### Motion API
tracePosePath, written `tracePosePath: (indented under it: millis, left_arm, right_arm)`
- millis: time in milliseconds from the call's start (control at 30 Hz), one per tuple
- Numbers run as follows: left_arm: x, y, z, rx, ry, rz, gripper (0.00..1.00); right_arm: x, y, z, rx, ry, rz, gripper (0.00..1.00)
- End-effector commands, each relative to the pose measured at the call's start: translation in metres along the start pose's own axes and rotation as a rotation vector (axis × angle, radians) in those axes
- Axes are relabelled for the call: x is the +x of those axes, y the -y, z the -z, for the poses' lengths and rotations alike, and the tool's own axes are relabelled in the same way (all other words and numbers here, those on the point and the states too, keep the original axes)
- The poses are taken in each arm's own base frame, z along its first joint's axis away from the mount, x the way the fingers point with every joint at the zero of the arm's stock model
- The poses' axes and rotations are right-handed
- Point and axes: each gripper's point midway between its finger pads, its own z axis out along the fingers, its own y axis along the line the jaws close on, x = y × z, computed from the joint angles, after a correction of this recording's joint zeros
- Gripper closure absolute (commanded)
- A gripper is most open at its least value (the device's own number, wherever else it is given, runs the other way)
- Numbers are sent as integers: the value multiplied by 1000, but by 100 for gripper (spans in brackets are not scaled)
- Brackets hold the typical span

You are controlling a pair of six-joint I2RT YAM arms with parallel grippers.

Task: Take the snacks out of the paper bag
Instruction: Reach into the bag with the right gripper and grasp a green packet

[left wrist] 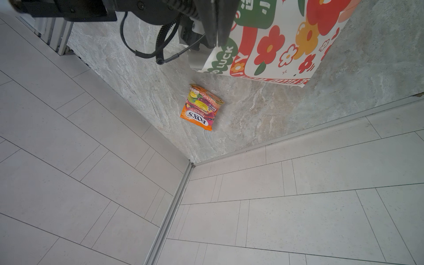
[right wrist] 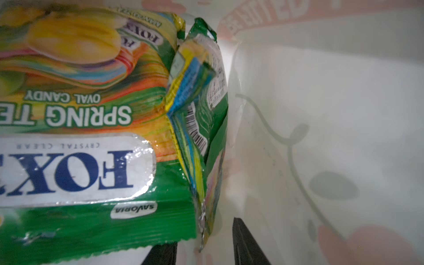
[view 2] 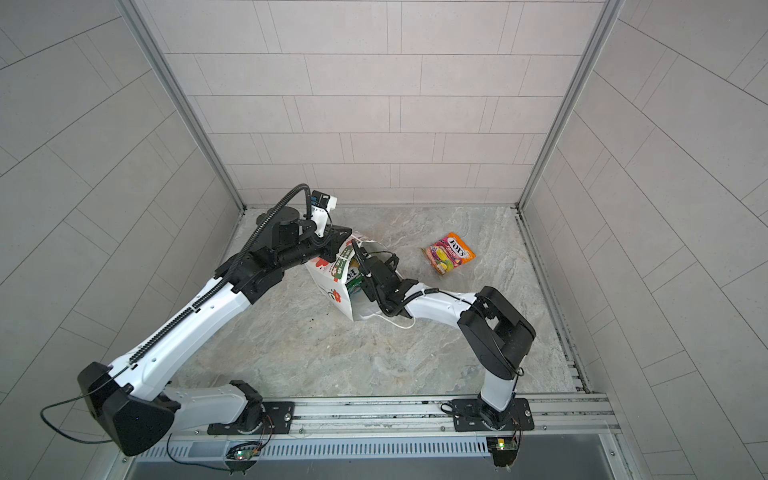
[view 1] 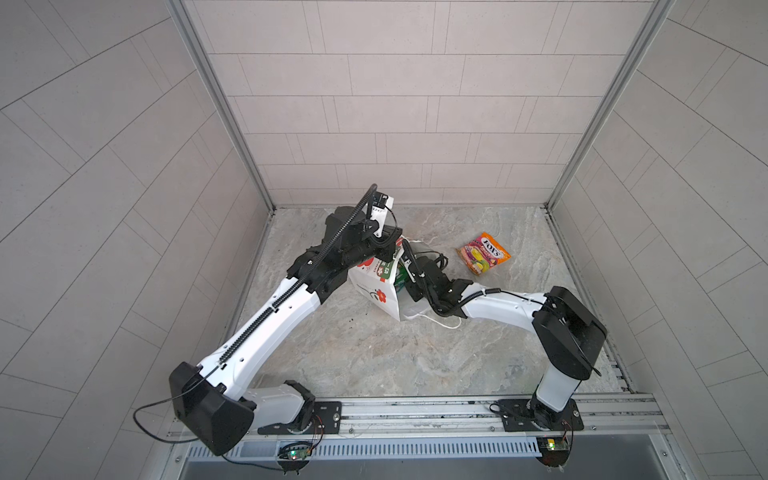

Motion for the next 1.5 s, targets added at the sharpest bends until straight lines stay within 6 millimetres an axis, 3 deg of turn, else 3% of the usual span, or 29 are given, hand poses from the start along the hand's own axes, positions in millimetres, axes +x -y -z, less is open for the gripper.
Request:
tracePosePath:
  millis: [0,400,633,700,767,900,1467]
  left_arm:
    - [-14,4,9,17,55,-16,100]
    - [-13,6,8,26,52,-21,100]
    - [-13,4,9,21,52,-20,100]
    - [-13,4,9,19,52,-21,100]
    - [-12,3,8,11,51,-20,100]
    - [-12,-2,8,-15,49,-20,100]
    - [-9,-23,5,-128,47,8,100]
  right_arm:
    - [-2,5,-5,54,-8,17,61]
    - [-4,10,-22,96,-24,37,64]
    - [-4,9,-38,58,-44,40,60]
    - [-4,7,-42,36,-56,44,65]
    - [-5,6,-43,27,-59,49,79]
    - [-12,6,-33,8,-29,30,100]
    - [-35,25,41,-28,118,-88,100]
